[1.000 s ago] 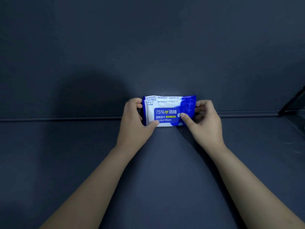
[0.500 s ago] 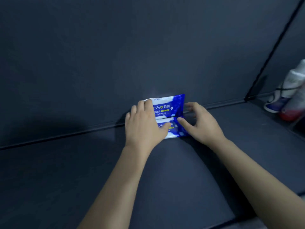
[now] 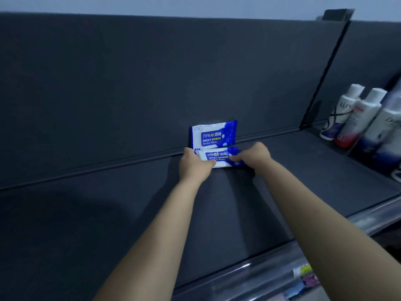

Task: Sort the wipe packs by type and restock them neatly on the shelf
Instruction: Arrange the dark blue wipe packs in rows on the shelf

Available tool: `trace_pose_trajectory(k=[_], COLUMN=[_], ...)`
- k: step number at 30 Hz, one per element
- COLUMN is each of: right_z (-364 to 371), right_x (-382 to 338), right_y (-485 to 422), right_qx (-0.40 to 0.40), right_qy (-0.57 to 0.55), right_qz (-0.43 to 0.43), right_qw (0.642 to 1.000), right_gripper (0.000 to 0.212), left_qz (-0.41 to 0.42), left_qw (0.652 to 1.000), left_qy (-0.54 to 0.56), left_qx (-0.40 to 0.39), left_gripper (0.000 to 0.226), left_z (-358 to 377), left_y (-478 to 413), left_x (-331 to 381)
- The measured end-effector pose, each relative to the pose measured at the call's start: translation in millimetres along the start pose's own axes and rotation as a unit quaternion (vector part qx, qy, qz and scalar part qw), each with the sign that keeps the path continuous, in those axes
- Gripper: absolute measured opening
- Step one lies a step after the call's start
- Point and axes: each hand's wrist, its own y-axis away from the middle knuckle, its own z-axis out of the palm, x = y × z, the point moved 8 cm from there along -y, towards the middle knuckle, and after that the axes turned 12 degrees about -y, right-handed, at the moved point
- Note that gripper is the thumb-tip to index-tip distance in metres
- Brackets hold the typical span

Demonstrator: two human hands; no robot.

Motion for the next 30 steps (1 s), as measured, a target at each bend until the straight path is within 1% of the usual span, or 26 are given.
trace_pose_trajectory(k=[2, 3, 4, 5, 6, 7, 9, 10, 12, 14, 16, 19, 22, 26, 30], right_z=[1, 4, 9, 12, 13, 11, 9, 8, 5, 6, 8, 12, 15, 14, 15], right_x=[2, 0, -3, -9, -15, -22, -33, -37, -37, -33, -25, -15, -15, -18, -18], right_y=[-10, -14, -18, -22, -27, -32, -44, -49, -57, -63, -67, -65, -62, -61, -64], right_qx=[-0.037, -0.067, -0.103, -0.131, -0.142, -0.139, -0.11, -0.089, -0.044, -0.038, -0.054, -0.074, -0.091, -0.076, -0.063], right_qy=[-0.019, -0.025, -0.032, -0.049, -0.072, -0.088, -0.077, -0.06, -0.04, -0.075, -0.131, -0.197, -0.209, -0.238, -0.234], right_qz=[0.038, 0.034, 0.011, -0.028, -0.076, -0.125, -0.205, -0.229, -0.248, -0.239, -0.206, -0.189, -0.196, -0.195, -0.184], right_qw=[0.998, 0.997, 0.994, 0.99, 0.984, 0.979, 0.97, 0.967, 0.967, 0.967, 0.968, 0.959, 0.954, 0.948, 0.953], right_gripper=[0.039, 0.035, 0.03, 0.026, 0.026, 0.027, 0.021, 0.017, 0.015, 0.019, 0.019, 0.018, 0.027, 0.033, 0.035], left_qz=[-0.055, -0.067, -0.064, -0.048, -0.017, 0.02, 0.088, 0.105, 0.113, 0.112, 0.103, 0.091, 0.093, 0.09, 0.098], left_qw=[0.994, 0.991, 0.991, 0.994, 0.998, 0.998, 0.985, 0.979, 0.969, 0.962, 0.958, 0.962, 0.962, 0.966, 0.964], left_qy=[0.09, 0.11, 0.111, 0.092, 0.056, 0.014, -0.061, -0.089, -0.113, -0.12, -0.123, -0.114, -0.105, -0.072, -0.059], left_qx=[-0.035, -0.048, -0.043, -0.018, 0.022, 0.065, 0.132, 0.153, 0.186, 0.218, 0.238, 0.232, 0.234, 0.233, 0.238], left_gripper=[0.045, 0.044, 0.042, 0.038, 0.035, 0.032, 0.029, 0.032, 0.045, 0.056, 0.062, 0.07, 0.078, 0.076, 0.063], left_z=[12, 17, 17, 12, 4, -4, -15, -17, -16, -15, -15, -14, -13, -12, -15], left_y=[-9, -12, -14, -15, -15, -15, -12, -13, -16, -17, -16, -18, -18, -18, -19], left_x=[-6, -7, -6, -4, 1, 9, 27, 33, 40, 42, 37, 27, 22, 18, 20])
